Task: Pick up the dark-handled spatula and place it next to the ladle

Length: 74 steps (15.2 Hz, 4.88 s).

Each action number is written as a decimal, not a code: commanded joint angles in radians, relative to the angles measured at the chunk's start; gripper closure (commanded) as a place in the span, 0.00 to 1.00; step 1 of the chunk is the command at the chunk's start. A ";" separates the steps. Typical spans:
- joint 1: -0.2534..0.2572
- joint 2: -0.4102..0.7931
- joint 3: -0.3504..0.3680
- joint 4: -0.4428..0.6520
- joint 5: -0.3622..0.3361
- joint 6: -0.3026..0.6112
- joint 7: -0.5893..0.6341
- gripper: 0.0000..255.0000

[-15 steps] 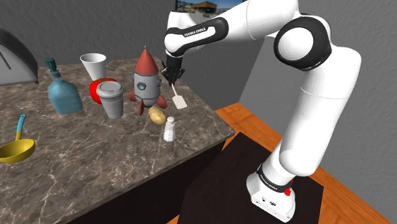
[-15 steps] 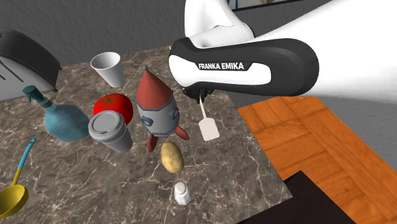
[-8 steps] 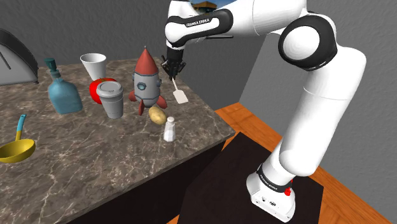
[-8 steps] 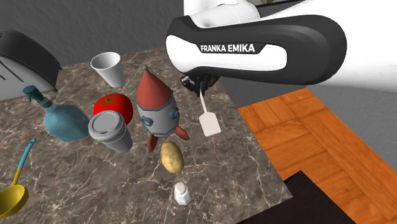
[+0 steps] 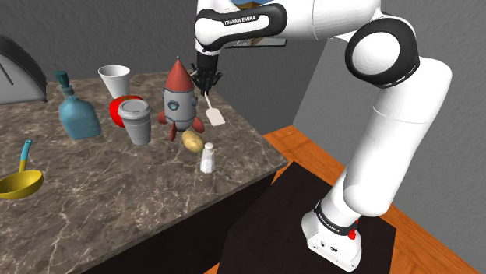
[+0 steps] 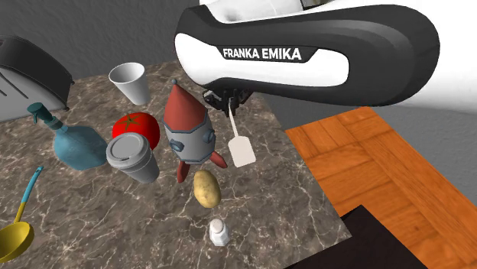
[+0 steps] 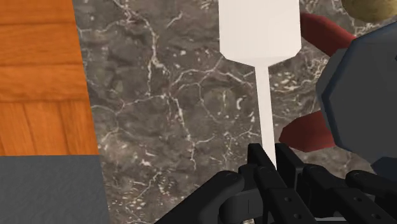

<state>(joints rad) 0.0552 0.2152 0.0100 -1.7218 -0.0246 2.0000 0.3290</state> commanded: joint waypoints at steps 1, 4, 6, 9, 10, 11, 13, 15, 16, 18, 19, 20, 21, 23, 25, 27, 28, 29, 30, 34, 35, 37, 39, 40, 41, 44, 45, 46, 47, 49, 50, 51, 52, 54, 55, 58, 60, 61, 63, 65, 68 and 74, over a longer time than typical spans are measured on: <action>0.029 -0.010 0.017 -0.012 -0.007 0.001 0.049 1.00; 0.070 -0.009 0.042 -0.010 -0.017 -0.002 0.118 1.00; 0.097 -0.004 0.058 -0.003 -0.024 -0.006 0.164 1.00; 0.139 0.010 0.081 0.017 -0.034 -0.014 0.232 1.00; 0.153 0.017 0.089 0.027 -0.038 -0.018 0.255 1.00; 0.166 0.025 0.099 0.037 -0.043 -0.022 0.278 1.00; 0.194 0.043 0.114 0.062 -0.051 -0.031 0.323 1.00; 0.224 0.065 0.127 0.093 -0.060 -0.042 0.367 1.00; 0.240 0.077 0.132 0.110 -0.064 -0.049 0.388 1.00; 0.271 0.104 0.144 0.149 -0.074 -0.063 0.431 1.00; 0.287 0.119 0.149 0.171 -0.079 -0.071 0.452 1.00; 0.302 0.136 0.156 0.195 -0.084 -0.080 0.473 1.00; 0.317 0.153 0.162 0.220 -0.090 -0.090 0.494 1.00; 0.349 0.191 0.172 0.276 -0.102 -0.111 0.534 1.00; 0.383 0.234 0.181 0.341 -0.114 -0.136 0.573 1.00; 0.418 0.282 0.187 0.415 -0.126 -0.165 0.609 1.00; 0.437 0.309 0.190 0.456 -0.132 -0.182 0.626 1.00; 0.456 0.337 0.193 0.501 -0.139 -0.200 0.643 1.00; 0.475 0.368 0.194 0.551 -0.145 -0.219 0.659 1.00; 0.551 0.500 0.195 0.770 -0.167 -0.310 0.706 1.00; 0.549 0.496 0.195 0.750 -0.166 -0.294 0.708 1.00; 0.546 0.491 0.195 0.713 -0.166 -0.263 0.711 1.00; 0.542 0.487 0.195 0.680 -0.167 -0.234 0.714 1.00; 0.541 0.486 0.195 0.665 -0.167 -0.220 0.715 1.00; 0.540 0.486 0.195 0.650 -0.168 -0.206 0.717 1.00; 0.536 0.486 0.194 0.611 -0.169 -0.166 0.721 1.00; 0.535 0.487 0.194 0.599 -0.170 -0.153 0.722 1.00; 0.535 0.488 0.194 0.587 -0.170 -0.141 0.723 1.00; 0.534 0.490 0.194 0.576 -0.171 -0.128 0.725 1.00; 0.532 0.493 0.193 0.555 -0.173 -0.104 0.727 1.00; 0.532 0.496 0.193 0.546 -0.174 -0.092 0.729 1.00; 0.531 0.498 0.192 0.537 -0.175 -0.081 0.730 1.00; 0.531 0.501 0.192 0.528 -0.176 -0.069 0.731 1.00; 0.530 0.508 0.191 0.512 -0.178 -0.047 0.734 1.00; 0.529 0.513 0.190 0.501 -0.179 -0.031 0.736 1.00; 0.529 0.513 0.190 0.501 -0.179 -0.031 0.736 1.00; 0.529 0.513 0.190 0.501 -0.180 -0.031 0.736 1.00; 0.529 0.513 0.190 0.501 -0.180 -0.031 0.736 1.00; 0.529 0.513 0.190 0.501 -0.180 -0.031 0.736 1.00; 0.528 0.508 0.191 0.492 -0.180 -0.027 0.736 0.00; 0.528 0.507 0.191 0.492 -0.180 -0.028 0.736 0.00; 0.535 0.479 0.196 0.572 -0.171 -0.135 0.728 0.00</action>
<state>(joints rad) 0.5875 0.6902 0.2061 -1.1691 -0.1959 1.8813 1.0579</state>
